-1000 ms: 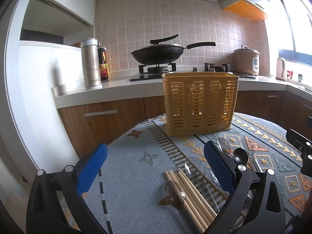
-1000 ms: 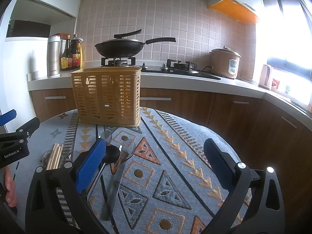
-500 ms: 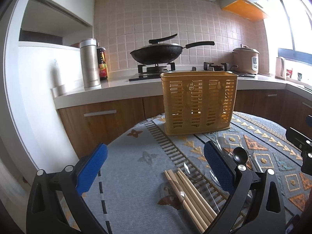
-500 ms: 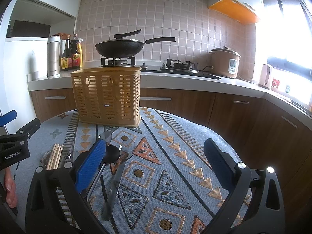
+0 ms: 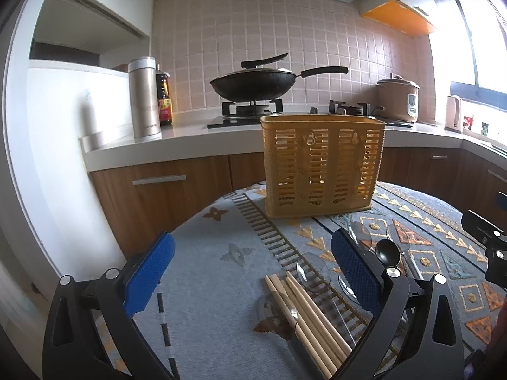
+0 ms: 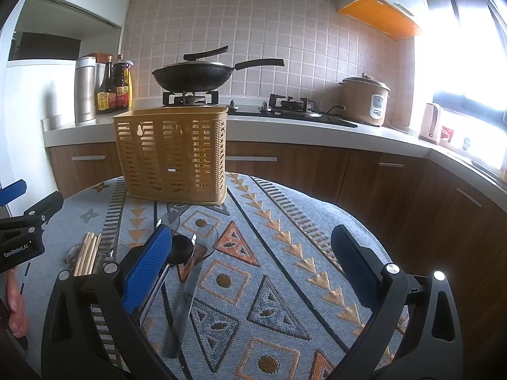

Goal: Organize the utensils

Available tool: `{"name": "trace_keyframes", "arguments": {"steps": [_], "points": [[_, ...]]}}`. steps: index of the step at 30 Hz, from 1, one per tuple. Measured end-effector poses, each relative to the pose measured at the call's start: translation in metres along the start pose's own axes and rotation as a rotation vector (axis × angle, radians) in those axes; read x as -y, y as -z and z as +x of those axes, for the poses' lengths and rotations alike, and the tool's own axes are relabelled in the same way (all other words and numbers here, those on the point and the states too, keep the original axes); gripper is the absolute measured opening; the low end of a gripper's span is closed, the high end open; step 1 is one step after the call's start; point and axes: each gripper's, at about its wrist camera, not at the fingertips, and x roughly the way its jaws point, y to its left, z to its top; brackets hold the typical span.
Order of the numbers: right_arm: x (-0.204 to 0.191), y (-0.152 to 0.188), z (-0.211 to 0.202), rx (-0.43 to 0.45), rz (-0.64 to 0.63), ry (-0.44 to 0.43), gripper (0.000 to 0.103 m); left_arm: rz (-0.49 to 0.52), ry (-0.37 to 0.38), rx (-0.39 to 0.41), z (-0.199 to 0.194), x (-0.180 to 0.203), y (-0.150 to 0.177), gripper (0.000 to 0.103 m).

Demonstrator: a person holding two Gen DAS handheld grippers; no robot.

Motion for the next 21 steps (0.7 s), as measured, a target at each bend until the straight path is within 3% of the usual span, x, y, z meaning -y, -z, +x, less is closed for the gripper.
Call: {"name": "trace_keyframes", "arguments": {"steps": [3,5,8,13,15,18,21], "points": [[-0.001,0.001,0.000,0.002,-0.006,0.048,0.096,-0.066,0.053,-0.071,0.008,-0.018,-0.001,0.094],[-0.004,0.001,0.003,-0.015,-0.024,0.052,0.096,-0.114,0.107,-0.151,0.018,-0.033,-0.001,0.086],[-0.008,0.000,0.011,-0.088,-0.035,-0.017,0.096,-0.148,0.182,-0.291,0.037,-0.059,-0.001,0.069],[-0.006,-0.010,0.019,-0.186,0.003,-0.102,0.096,-0.217,0.353,-0.414,0.053,-0.086,-0.001,0.069],[-0.004,-0.017,0.024,-0.215,0.020,-0.140,0.096,-0.247,0.388,-0.470,0.063,-0.089,0.001,0.064],[-0.001,-0.024,0.037,-0.297,0.032,-0.157,0.096,-0.281,0.443,-0.586,0.079,-0.087,0.005,0.052],[0.000,-0.029,0.051,-0.385,0.041,-0.202,0.091,-0.280,0.519,-0.669,0.084,-0.073,0.012,0.051]]}}
